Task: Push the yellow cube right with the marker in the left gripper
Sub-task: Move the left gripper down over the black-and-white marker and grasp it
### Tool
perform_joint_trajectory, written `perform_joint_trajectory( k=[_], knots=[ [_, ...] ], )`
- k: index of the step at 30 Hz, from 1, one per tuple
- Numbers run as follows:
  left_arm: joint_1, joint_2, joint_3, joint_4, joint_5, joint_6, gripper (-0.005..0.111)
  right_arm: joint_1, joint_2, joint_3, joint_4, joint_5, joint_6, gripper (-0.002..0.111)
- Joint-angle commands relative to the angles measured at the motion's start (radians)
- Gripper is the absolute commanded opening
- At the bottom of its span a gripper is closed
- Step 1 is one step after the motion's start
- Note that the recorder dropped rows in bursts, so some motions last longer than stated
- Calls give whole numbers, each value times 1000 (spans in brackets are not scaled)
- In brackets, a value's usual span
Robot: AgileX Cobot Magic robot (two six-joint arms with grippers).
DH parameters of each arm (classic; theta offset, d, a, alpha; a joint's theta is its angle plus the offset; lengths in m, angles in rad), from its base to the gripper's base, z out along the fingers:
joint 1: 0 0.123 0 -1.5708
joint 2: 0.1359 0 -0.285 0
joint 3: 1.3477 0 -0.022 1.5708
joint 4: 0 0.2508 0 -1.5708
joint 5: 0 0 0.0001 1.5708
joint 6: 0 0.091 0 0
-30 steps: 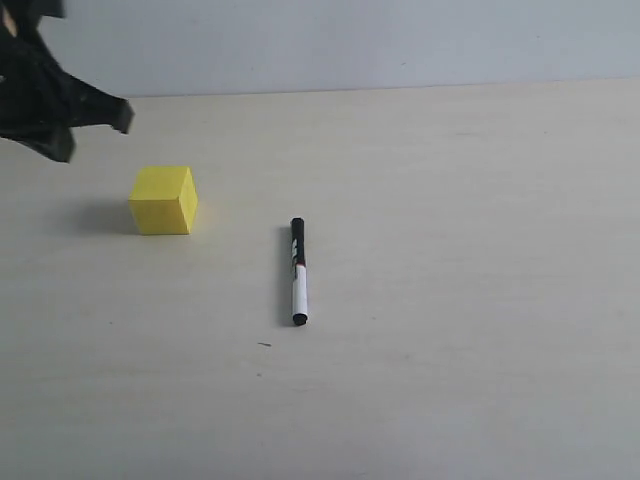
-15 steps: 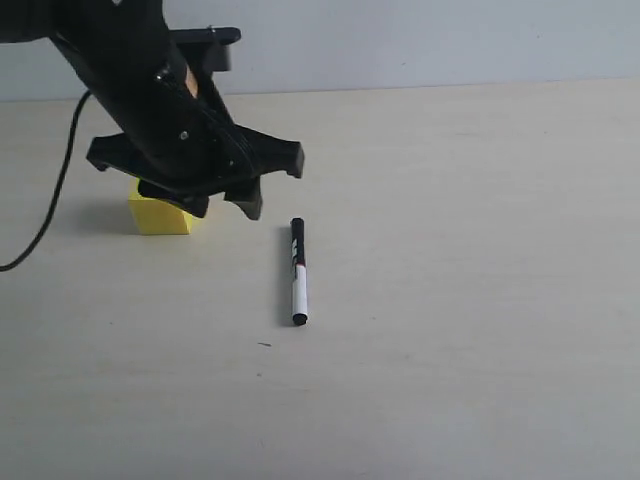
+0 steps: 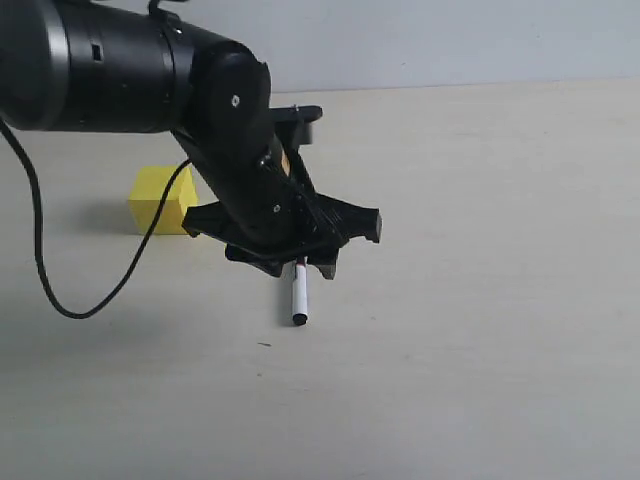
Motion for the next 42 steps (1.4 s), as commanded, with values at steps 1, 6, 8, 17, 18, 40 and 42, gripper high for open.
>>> perform_joint_trajectory(
  k=[1, 6, 8, 17, 18, 40, 42],
  knots=[
    [-4, 50, -22, -2, -25, -12, 54, -5, -6, 5, -5, -7, -3, 0],
    [-4, 105, -124, -2, 44, -14, 54, -5, -6, 5, -5, -7, -3, 0],
    [-4, 130, -174, 0, 100, -21, 54, -5, -6, 5, -5, -7, -3, 0],
    [8, 247, -313, 31, 199, -121, 54, -5, -6, 5, -5, -7, -3, 0],
    [15, 248, -315, 44, 207, -134, 54, -5, -6, 5, -5, -7, -3, 0],
    [44, 329, -315, 37, 245, -203, 54, -5, -6, 5, -5, -7, -3, 0],
    [44, 331, -315, 37, 244, -199, 54, -5, -6, 5, -5, -7, -3, 0]
  ],
)
